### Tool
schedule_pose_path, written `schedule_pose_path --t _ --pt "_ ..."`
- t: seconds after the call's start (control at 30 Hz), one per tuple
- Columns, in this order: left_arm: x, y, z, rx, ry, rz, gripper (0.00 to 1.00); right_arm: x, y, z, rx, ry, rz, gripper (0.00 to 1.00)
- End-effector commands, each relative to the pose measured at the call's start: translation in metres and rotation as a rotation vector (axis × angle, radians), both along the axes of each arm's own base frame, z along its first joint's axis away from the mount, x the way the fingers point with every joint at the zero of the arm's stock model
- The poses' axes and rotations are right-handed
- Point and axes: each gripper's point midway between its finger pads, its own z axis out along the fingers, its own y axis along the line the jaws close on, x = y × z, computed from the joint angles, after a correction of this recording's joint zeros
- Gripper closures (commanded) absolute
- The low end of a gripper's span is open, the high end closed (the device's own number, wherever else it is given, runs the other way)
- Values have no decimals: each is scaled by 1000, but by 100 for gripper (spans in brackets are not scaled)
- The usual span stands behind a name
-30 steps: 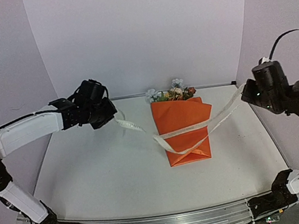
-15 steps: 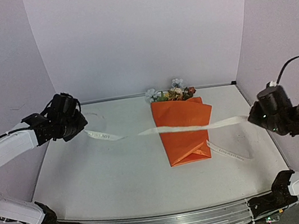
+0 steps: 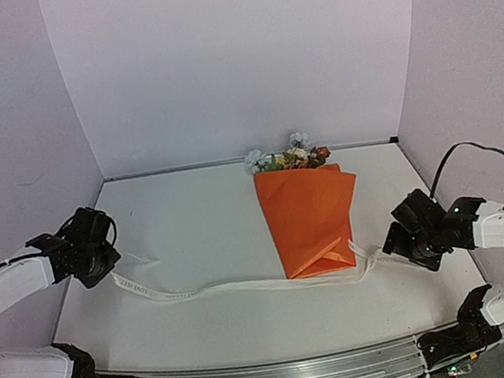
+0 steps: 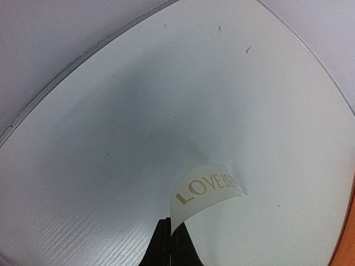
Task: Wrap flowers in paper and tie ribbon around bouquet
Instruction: Straighten the ribbon at the center of the board.
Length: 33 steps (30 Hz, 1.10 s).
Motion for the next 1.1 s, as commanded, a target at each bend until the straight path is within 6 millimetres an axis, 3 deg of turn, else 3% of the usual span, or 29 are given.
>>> schedule_pose_path --t 0.0,0.13,0.33,0.53,0.83,0.93,1.07 --pt "-1 19 2 3 -26 67 100 1 -5 -6 61 13 -90 6" --pt "4 16 2 -7 -31 52 100 -2 -33 -23 83 39 -237 8" --pt "11 13 3 -22 -39 27 100 17 -58 -34 178 55 -387 23" --pt "17 9 5 -36 -48 8 100 35 -69 -34 206 55 -451 30" --pt "24 9 5 -41 -46 -9 100 36 -83 -53 181 95 -511 45" --pt "25 10 6 -41 -47 -9 100 36 -83 -54 178 97 -509 53" --pt "27 10 9 -45 -52 -10 100 38 -83 -50 182 87 -504 76"
